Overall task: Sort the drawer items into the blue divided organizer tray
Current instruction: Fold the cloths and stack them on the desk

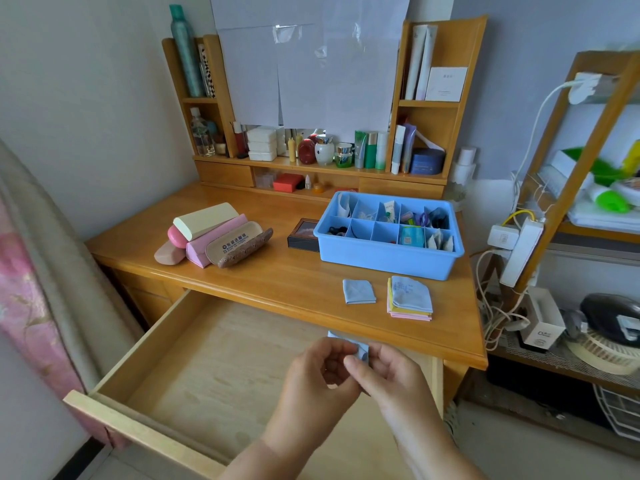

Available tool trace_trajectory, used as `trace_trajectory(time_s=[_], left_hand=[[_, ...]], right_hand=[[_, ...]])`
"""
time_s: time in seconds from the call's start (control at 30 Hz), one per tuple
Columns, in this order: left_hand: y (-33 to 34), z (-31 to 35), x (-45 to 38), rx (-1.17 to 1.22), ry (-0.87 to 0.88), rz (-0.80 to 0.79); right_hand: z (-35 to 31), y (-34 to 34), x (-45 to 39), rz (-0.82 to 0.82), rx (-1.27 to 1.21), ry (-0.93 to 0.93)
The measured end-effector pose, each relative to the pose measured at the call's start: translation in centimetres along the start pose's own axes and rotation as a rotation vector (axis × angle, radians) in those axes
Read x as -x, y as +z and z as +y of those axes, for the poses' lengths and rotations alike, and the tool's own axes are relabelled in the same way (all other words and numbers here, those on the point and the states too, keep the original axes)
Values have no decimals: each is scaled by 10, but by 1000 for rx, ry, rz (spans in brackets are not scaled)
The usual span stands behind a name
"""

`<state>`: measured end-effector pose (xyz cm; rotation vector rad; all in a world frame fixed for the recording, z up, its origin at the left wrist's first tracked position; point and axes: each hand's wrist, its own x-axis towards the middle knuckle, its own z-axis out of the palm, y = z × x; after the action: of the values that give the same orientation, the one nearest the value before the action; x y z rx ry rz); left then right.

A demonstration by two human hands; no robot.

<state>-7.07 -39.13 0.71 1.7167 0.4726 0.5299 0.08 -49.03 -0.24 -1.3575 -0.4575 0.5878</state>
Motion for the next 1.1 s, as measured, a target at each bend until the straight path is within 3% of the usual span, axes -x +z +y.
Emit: trace_trajectory(time_s=[0.1, 0.2, 0.27, 0.33, 0.57, 0.83, 0.93, 1.03, 1.1], left_hand=[[-13, 3, 2, 69, -67, -63], [-31, 4, -5, -90, 37, 86], [-36, 8, -11, -224, 30, -22], [-35, 10, -15, -210, -79, -166], [-28, -3, -15, -75, -163, -108], [-30, -3, -23, 44, -162, -377], [-27, -2, -31, -140, -78, -480], [-19, -8, -44, -325, -3, -405], [-14, -15, -55, -195, -57, -293]], right_hand=[[-2, -8, -3, -2, 12, 62], [-4, -17, -9, -31, 112, 80], [-5, -19, -10, -80, 154, 63], [-7, -19, -12, -117, 207, 20], [1, -26, -14, -117, 314, -6], [5, -37, -22, -198, 277, 91], [6, -40, -35, -178, 291, 107], [7, -41, -48, -66, 222, 125], [11, -45, -56, -64, 64, 222]])
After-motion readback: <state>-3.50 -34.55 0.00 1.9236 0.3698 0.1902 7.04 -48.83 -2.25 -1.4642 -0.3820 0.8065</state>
